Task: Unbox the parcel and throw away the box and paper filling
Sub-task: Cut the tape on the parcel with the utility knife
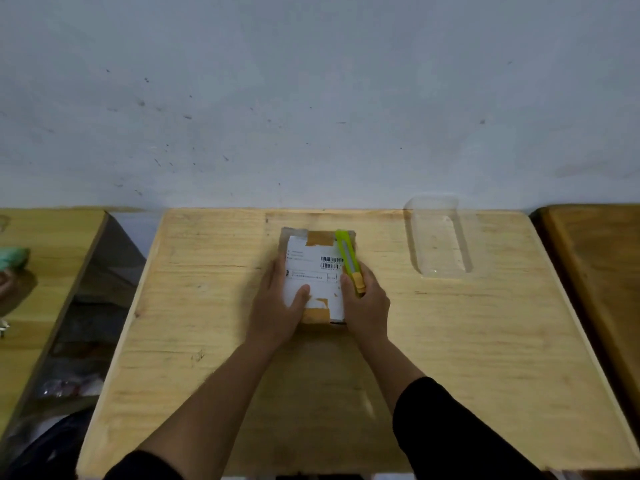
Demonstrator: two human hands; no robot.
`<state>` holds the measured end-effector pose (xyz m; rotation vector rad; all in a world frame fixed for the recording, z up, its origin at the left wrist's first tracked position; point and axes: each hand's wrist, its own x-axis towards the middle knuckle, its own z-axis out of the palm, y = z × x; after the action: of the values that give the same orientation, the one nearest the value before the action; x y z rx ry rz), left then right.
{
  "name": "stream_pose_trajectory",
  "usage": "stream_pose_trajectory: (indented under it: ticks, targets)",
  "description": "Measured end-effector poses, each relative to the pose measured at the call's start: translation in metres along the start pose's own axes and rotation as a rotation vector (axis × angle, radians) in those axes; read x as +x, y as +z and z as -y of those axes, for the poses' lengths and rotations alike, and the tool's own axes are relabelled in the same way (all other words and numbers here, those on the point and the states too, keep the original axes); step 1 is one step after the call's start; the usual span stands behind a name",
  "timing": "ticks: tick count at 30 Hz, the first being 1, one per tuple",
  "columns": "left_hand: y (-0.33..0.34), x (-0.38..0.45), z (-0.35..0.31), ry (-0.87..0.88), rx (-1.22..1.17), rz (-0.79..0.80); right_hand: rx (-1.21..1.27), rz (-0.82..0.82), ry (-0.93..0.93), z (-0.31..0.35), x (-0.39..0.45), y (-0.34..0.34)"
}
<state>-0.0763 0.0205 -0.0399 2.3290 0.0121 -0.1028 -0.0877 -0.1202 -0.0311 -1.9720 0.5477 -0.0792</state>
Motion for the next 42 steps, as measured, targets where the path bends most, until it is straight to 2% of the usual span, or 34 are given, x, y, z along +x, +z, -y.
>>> stream_pose_trajectory:
  ticks: [5,11,17,23,25,28,31,36,39,42]
  targets:
    - [-0.007,-0.052,0.008,0.017,-0.003,0.048,-0.066,-0.052,-0.026,-0.017,-0.055,-0.005]
    - [-0.001,-0.098,0.018,0.01,-0.046,0.071,0.002,-0.053,-0.024,-0.033,-0.099,-0.016]
    - [0.002,-0.106,0.018,0.029,-0.046,0.102,-0.021,-0.047,-0.038,-0.034,-0.113,-0.029]
    - [0.004,-0.097,0.016,0.075,0.033,0.123,-0.054,-0.015,0.066,-0.033,-0.106,-0.042]
    - [0.006,-0.099,0.015,0.083,0.044,0.107,-0.013,0.026,0.076,-0.035,-0.103,-0.049]
    - [0.006,-0.099,0.015,0.091,0.053,0.092,0.143,0.182,0.095,-0.037,-0.104,-0.06]
    - [0.006,-0.099,0.015,0.099,0.053,0.088,0.153,0.268,0.111,-0.037,-0.103,-0.065]
    - [0.006,-0.099,0.015,0.098,0.047,0.082,0.01,0.131,0.021,-0.036,-0.105,-0.058]
    - [0.006,-0.099,0.015,0.098,0.052,0.083,-0.026,0.03,0.059,-0.03,-0.105,-0.055]
    - [0.006,-0.098,0.015,0.08,0.053,0.098,-0.139,0.091,-0.006,-0.033,-0.102,-0.06]
